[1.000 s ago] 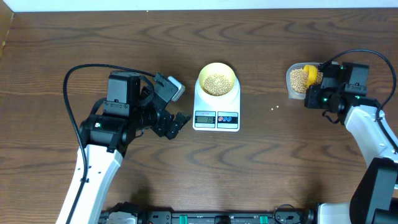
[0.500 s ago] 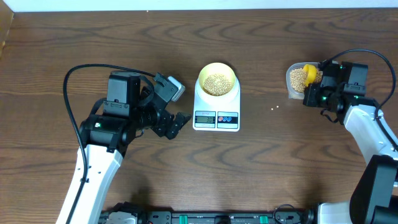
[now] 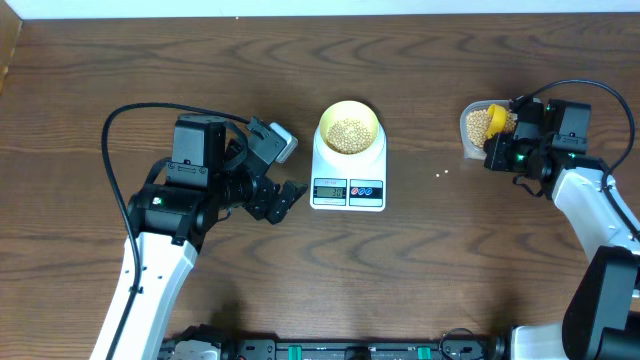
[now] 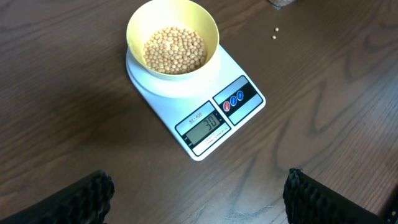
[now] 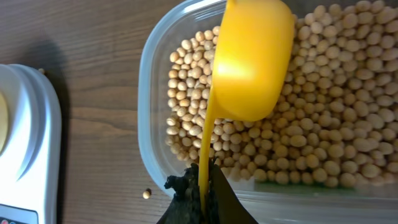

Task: Scoop item into bowl and weigh 50g on scale
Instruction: 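Lift the filled scoop out of the tub with the right gripper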

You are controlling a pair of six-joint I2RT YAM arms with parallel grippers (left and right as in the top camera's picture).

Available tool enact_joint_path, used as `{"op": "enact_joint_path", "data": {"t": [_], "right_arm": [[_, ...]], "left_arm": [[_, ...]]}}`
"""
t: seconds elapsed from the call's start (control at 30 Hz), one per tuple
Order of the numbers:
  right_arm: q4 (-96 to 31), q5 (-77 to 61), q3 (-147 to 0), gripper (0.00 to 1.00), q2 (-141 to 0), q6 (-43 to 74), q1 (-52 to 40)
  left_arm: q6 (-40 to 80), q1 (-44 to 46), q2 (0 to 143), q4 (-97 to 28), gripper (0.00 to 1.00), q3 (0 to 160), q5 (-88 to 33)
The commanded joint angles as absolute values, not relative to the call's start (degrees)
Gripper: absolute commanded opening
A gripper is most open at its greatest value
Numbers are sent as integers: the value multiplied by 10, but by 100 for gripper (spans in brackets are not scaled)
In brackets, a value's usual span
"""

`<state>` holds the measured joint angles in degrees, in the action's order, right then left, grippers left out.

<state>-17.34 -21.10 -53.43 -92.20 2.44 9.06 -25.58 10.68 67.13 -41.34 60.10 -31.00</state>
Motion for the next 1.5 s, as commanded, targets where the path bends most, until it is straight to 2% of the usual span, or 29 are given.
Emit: {"op": "enact_joint_path", "data": {"t": [0.0,0.47,1.47], "right_arm": [[-165,-256,-531,1,-933,28,82],[-165,-330,-531,1,-933,32,130],[-204,-387,-531,1,-933,31,184]], "left_arm": [[-263,108,674,-413,89,598,-315],[-263,108,674,-413,89,598,-315],[-263,109,674,-413,89,598,-315]]}}
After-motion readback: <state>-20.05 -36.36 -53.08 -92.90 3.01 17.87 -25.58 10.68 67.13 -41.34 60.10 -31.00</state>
